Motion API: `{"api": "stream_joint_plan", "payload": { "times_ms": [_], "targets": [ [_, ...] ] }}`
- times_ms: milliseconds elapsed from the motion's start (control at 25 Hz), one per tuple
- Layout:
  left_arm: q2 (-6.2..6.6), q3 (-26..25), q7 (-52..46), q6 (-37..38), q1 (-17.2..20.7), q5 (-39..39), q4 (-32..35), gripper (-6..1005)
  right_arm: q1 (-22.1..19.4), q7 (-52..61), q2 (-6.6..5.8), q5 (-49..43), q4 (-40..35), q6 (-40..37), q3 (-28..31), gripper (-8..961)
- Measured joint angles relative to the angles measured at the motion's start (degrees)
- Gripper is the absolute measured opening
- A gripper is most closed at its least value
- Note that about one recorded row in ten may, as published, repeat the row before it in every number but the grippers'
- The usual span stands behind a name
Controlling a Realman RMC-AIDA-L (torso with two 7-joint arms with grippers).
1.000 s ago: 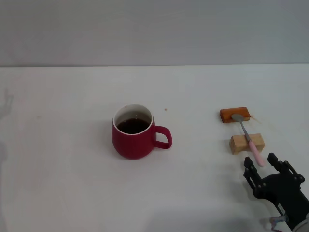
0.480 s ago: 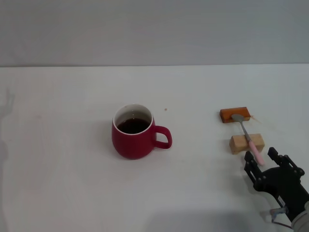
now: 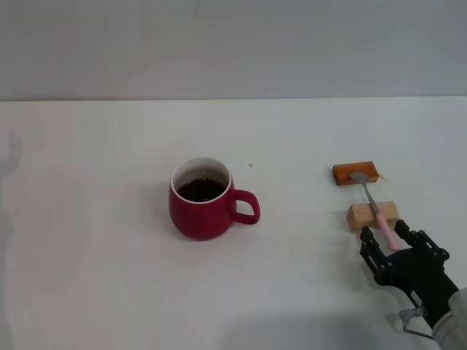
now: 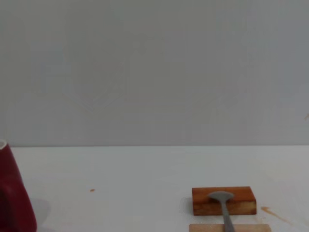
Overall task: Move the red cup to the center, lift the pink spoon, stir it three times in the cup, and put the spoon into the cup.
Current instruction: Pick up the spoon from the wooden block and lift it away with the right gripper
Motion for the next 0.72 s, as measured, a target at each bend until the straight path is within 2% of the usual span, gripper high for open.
{"api": "stream_joint_plan", "payload": {
  "times_ms": [600,720],
  "targets": [
    [0.01,-0.2,0.0,0.0,-0.4,0.0,0.1,844,-0.4,-0.1,0.09,-0.3,0.0,-0.6,1.3,496],
    [0.07,-0.2,0.0,0.0,-0.3,0.0,0.1,844,-0.4,0.0,0.14,-0.3,0.0,-0.6,1.3,341]
  ]
}}
